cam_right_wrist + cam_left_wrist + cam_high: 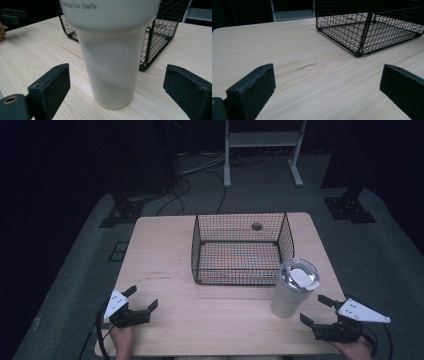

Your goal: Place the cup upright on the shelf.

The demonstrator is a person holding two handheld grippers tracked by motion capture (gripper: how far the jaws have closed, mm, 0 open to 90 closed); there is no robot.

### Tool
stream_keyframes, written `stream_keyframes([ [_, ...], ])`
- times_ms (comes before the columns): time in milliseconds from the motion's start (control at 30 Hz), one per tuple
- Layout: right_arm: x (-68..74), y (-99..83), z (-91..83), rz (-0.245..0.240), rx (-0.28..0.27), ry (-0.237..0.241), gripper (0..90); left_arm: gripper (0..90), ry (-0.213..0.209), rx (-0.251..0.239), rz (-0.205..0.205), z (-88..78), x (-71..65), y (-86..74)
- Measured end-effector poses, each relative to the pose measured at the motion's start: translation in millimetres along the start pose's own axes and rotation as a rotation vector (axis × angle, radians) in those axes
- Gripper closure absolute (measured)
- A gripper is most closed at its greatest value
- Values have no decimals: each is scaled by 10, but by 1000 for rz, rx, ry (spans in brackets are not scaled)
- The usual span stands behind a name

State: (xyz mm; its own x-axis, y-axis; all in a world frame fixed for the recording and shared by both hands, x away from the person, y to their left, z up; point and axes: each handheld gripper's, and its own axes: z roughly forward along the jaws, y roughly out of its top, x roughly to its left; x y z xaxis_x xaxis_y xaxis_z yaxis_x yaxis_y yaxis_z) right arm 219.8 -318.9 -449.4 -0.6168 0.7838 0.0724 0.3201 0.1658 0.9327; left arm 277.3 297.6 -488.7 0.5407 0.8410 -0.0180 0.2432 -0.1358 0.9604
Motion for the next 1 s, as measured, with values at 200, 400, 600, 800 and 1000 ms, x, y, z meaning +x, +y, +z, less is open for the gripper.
stream_keyframes([
  [200,39,44,81,-24,9,13,64,0,-1,-1,3,-1,-1,0],
  [400,3,86,166,-25,0,53,64,0,-2,0,5,1,-3,0],
  [600,-30,121,323,-18,1,77,64,0,-3,0,5,0,-2,1],
  [800,-38,158,454,-28,-11,62,62,0,-5,-5,8,-3,-4,-1],
  [1000,-37,185,545,-31,-29,55,62,0,-7,-6,9,-3,-4,-1],
])
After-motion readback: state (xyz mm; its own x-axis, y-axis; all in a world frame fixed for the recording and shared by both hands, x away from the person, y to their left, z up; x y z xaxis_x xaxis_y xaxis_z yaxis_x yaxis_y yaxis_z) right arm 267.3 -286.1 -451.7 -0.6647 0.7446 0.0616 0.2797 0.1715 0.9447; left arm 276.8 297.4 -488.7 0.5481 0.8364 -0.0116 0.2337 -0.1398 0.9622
